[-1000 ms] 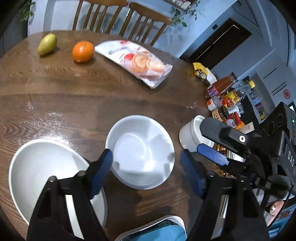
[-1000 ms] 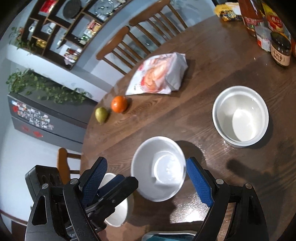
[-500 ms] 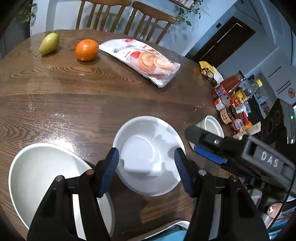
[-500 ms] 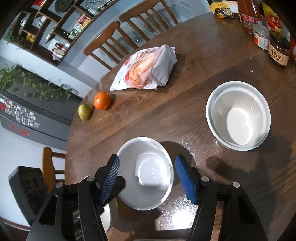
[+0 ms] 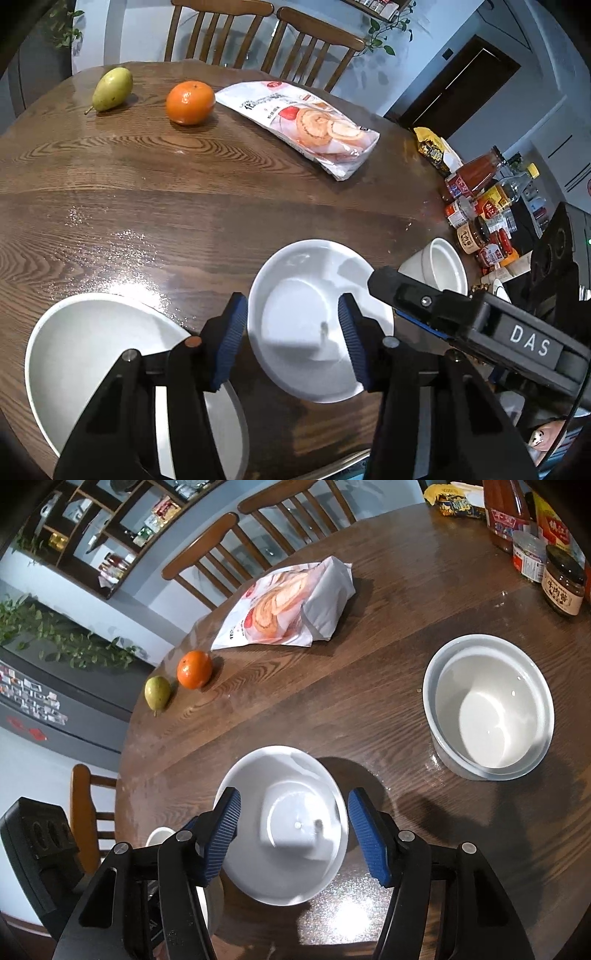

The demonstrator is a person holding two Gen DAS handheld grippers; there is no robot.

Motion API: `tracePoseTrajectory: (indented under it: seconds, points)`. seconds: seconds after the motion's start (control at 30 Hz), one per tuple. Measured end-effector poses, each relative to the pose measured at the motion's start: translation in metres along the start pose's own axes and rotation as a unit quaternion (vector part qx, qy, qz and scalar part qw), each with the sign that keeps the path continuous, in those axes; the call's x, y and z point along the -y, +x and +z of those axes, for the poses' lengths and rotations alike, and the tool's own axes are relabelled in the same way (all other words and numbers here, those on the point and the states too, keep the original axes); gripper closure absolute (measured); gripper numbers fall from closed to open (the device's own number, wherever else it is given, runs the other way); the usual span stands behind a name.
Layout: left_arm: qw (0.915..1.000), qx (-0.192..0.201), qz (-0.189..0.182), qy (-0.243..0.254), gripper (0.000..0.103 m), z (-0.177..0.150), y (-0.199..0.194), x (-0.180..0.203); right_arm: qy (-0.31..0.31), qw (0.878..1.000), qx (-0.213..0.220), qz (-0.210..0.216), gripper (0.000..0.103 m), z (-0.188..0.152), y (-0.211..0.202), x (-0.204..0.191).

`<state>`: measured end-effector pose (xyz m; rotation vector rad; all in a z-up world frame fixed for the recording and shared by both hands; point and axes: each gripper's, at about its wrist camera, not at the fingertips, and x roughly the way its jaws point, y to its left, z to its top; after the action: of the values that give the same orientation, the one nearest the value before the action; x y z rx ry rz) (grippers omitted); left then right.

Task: Organize plates and bowls
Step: 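Close both grippers on the rim of the medium white bowl, then lift the medium white bowl off the table with both grippers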

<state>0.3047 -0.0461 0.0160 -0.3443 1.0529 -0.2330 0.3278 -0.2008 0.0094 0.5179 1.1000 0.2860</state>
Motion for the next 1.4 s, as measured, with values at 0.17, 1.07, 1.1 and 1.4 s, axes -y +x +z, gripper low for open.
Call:
tracePoseTrajectory:
  seconds: [0.17,1.07,1.1,1.4]
  points:
    - [1.0,-0.005,0.002,-0.004,0.054,0.001,0.003,-0.003,-0.001,1.0,-0.004,-0.001,0.039,-0.001,0.002,0.0]
    - [0.9998,-0.021,-0.003,0.007,0.054,-0.002,0.007,0.002,-0.024,0.999,-0.009,-0.026,0.039,-0.003,0.01,-0.007]
    - [0.9998,-0.019,-0.001,0.009,0.054,-0.002,0.006,0.003,-0.024,0.999,-0.009,-0.027,0.039,-0.004,0.009,-0.007]
    - [0.9998,0.002,-0.002,0.021,0.054,-0.003,-0.012,0.01,-0.036,0.999,0.008,-0.02,0.039,-0.006,-0.007,-0.015]
